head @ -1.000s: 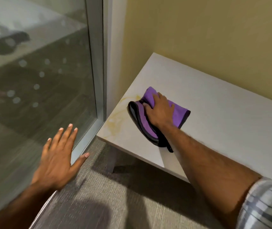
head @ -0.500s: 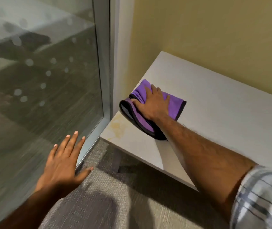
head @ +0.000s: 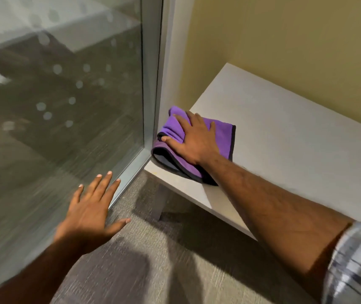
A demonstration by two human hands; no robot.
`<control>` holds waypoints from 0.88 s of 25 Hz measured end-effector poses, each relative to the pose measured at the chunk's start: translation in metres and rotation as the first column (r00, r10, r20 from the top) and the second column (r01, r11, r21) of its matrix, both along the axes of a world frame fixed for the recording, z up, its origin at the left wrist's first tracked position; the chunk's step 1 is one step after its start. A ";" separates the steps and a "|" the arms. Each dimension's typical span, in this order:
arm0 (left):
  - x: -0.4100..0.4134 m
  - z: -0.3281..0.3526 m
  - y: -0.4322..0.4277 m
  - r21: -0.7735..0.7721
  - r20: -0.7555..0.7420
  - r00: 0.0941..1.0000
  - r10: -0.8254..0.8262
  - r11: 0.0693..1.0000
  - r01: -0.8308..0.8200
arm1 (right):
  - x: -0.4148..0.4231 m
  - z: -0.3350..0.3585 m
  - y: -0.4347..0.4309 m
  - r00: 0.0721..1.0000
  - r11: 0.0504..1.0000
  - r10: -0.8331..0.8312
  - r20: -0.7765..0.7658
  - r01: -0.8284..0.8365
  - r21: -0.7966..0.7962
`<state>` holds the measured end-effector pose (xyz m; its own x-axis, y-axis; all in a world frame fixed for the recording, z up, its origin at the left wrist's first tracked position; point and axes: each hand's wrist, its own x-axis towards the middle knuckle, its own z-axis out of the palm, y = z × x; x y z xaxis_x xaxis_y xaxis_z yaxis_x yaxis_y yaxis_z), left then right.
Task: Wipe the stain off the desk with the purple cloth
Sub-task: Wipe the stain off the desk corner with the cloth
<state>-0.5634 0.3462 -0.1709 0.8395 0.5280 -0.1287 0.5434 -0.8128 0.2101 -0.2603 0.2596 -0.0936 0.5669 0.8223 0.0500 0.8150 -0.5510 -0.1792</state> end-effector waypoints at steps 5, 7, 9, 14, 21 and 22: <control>-0.006 -0.003 -0.010 -0.010 -0.035 0.999 0.018 1.000 -0.019 | -0.057 0.010 0.028 0.974 0.955 0.224 0.030 -0.213 -0.206; -0.008 0.001 -0.011 -0.001 -0.041 0.999 0.013 1.000 -0.013 | -0.084 0.007 0.006 0.938 0.929 0.341 0.062 -0.326 -0.177; -0.009 0.007 -0.009 0.011 -0.041 0.999 0.009 1.000 -0.008 | -0.100 0.003 -0.022 0.904 0.905 0.411 0.116 -0.390 -0.169; -0.022 0.015 -0.007 0.063 -0.066 0.996 -0.061 0.996 0.065 | -0.086 -0.001 -0.088 0.993 0.993 0.111 0.045 -0.109 -0.038; -0.037 0.022 -0.001 0.082 -0.067 0.994 -0.080 0.993 0.086 | -0.104 0.003 -0.015 0.956 0.954 -0.290 -0.038 0.286 -0.092; -0.039 0.023 0.000 0.091 -0.080 0.993 -0.089 0.991 0.096 | -0.108 0.002 -0.015 0.974 0.969 -0.225 -0.007 0.223 -0.107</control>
<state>-0.6022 0.3464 -0.1474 0.8751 0.4612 -0.1470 0.4762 -0.8746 0.0913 -0.3685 0.2446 -0.0919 0.7372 0.6743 -0.0420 0.6658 -0.7357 -0.1246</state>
